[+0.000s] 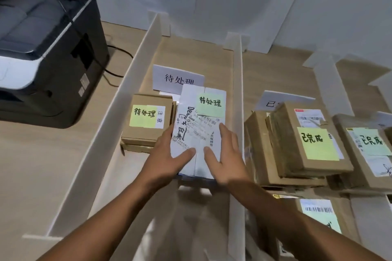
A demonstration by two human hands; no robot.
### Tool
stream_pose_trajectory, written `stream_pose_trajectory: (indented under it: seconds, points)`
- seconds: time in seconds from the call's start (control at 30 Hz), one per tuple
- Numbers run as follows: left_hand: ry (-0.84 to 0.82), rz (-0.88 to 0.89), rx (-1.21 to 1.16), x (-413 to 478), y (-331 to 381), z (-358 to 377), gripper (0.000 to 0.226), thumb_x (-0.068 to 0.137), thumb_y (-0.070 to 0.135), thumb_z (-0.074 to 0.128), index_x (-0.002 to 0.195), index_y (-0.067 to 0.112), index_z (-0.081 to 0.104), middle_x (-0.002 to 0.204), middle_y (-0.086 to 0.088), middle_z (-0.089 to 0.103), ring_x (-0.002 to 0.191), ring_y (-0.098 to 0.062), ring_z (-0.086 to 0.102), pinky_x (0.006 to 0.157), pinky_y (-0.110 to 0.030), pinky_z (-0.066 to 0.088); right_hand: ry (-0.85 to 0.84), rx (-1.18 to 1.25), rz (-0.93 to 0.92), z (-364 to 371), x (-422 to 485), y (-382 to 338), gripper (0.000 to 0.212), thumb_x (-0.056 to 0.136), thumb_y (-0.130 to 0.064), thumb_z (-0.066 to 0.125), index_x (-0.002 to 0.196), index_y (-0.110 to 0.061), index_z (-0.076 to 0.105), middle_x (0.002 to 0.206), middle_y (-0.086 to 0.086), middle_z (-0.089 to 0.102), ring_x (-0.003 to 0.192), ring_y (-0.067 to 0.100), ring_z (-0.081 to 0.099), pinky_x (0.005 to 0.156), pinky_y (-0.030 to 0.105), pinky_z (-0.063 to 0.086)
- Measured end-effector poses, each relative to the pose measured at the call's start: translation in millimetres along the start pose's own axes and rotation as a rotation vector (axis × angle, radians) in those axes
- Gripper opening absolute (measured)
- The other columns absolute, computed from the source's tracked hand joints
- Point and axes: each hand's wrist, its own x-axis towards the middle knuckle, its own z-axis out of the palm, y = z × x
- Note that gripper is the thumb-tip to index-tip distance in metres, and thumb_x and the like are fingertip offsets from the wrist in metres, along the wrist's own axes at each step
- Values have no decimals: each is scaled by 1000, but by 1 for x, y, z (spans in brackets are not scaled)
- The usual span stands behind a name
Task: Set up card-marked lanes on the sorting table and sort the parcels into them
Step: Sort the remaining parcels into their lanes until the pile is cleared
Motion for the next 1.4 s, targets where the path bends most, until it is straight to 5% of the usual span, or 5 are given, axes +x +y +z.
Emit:
stream_pose_trajectory:
  seconds: [0.2, 0.33, 0.47, 0.7, 1.4]
  points:
    - [33, 46, 69, -12, 15, -7, 67, 83, 57, 71, 142, 49, 39, 141, 21, 50, 128, -8, 54, 108, -46, 47, 10, 40, -46, -21, -13, -24, 64, 102, -47, 52, 155, -47, 16, 155, -22, 28, 139, -4, 35, 118, 36, 39]
    - [97, 114, 177, -40, 51, -28, 79, 87, 64, 66, 153, 39, 30, 139, 25, 32, 130, -2, 39, 108, -32, 35, 144, -123, -100, -69, -50, -65, 69, 101, -50, 53, 159, -35, 18, 164, -11, 23, 146, 6, 28, 118, 33, 28]
    - [-10, 296, 264, -88, 115, -37, 85, 84, 74, 57, 153, 30, 37, 158, 7, 39, 144, -15, 36, 115, -40, 34, 294, -281, -127, -128, -129, -101, 67, 101, -48, 54, 159, -23, 31, 166, -2, 26, 153, 17, 20, 124, 35, 20]
    - [-226, 720, 433, -202, 208, 22, 84, 87, 71, 58, 155, 26, 37, 159, 1, 41, 146, -16, 33, 117, -34, 29, 546, -465, -98, -201, -316, -114, 69, 98, -56, 54, 159, -34, 30, 167, -7, 24, 154, 15, 13, 125, 39, 17]
    - [-500, 1025, 511, -416, 337, 408, 82, 89, 72, 53, 154, 27, 34, 160, 5, 35, 145, -17, 32, 118, -40, 31, 944, -498, 206, -419, -660, 107, 71, 95, -67, 43, 158, -37, 29, 164, -14, 26, 149, 6, 22, 121, 38, 28]
